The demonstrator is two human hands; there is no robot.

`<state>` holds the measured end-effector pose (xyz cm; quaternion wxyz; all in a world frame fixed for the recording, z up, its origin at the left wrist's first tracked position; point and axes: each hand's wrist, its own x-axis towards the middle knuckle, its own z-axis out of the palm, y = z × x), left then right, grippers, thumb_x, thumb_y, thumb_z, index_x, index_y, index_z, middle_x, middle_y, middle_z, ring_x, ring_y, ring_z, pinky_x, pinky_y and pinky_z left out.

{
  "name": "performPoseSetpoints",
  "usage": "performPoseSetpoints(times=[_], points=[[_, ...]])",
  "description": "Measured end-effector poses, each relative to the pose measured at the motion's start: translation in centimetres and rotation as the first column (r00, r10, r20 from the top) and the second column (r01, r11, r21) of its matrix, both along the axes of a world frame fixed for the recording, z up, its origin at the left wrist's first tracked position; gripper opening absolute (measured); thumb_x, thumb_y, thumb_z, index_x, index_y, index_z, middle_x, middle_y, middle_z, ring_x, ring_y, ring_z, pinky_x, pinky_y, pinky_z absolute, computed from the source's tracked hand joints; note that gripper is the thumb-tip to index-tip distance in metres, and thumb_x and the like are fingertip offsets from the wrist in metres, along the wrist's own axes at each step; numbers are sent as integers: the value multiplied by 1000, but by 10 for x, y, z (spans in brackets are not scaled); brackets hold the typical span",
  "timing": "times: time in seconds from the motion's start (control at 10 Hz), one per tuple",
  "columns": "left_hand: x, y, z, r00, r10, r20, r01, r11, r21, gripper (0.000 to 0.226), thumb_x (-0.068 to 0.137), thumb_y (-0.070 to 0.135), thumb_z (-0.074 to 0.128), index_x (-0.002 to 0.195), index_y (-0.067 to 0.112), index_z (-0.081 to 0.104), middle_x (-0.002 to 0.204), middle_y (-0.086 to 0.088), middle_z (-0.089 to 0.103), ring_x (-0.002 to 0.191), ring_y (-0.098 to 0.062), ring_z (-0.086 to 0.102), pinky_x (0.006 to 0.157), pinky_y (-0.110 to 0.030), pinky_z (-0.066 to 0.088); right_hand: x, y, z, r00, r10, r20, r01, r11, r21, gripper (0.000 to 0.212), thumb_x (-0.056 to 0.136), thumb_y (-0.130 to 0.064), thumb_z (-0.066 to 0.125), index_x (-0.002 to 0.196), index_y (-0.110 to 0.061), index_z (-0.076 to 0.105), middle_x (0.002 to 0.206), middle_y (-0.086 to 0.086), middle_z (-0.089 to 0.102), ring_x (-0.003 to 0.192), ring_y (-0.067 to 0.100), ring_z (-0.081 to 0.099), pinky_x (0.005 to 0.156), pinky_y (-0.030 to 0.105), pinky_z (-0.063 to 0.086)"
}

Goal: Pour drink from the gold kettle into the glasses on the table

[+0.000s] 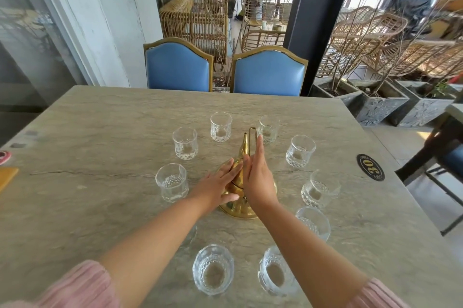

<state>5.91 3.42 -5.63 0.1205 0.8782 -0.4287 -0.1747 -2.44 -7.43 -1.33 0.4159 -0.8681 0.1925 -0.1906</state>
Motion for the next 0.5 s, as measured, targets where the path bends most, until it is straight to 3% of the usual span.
performPoseSetpoints(times=[0.1,0.2,0.3,0.4,0.5], points=[[-2,-4,10,999,10,45,-14,995,100,81,95,42,47,142,39,-20,157,9,-19,146,-14,14,117,-42,-4,1,-2,2,996,43,-79,-50,994,-99,56,104,-32,25,154,-22,3,153,8,33,109,28,60,71,32,48],[-6,-8,19,990,18,143,-46,979,197,81,95,47,45,144,35,-18,159,7,-13,145,-17,19,116,-46,-3,1,-5,4,984,52,-170,-89,971,-224,55,103,-29,25,154,-18,6,156,9,20,126,31,47,93,39,48],[-13,-9,26,972,57,226,-103,975,199,80,93,46,48,151,30,-5,161,1,8,146,-20,18,118,-50,1,-2,-9,7,960,86,-268,-166,943,-289,57,103,-31,22,154,-17,1,162,3,-6,145,29,18,112,44,30],[-31,-11,31,966,136,219,-166,978,124,75,93,36,53,151,28,5,152,-2,35,139,-24,34,116,-51,16,-9,-17,16,940,128,-317,-236,914,-331,60,102,-39,22,154,-17,-1,160,-2,-21,147,28,11,115,48,21],[-40,-13,45,950,224,216,-247,965,88,60,98,27,44,150,25,15,145,-7,46,122,-25,53,103,-40,40,-20,-31,32,939,144,-314,-246,917,-314,60,102,-44,22,154,-23,1,161,1,-14,148,29,3,116,51,16]])
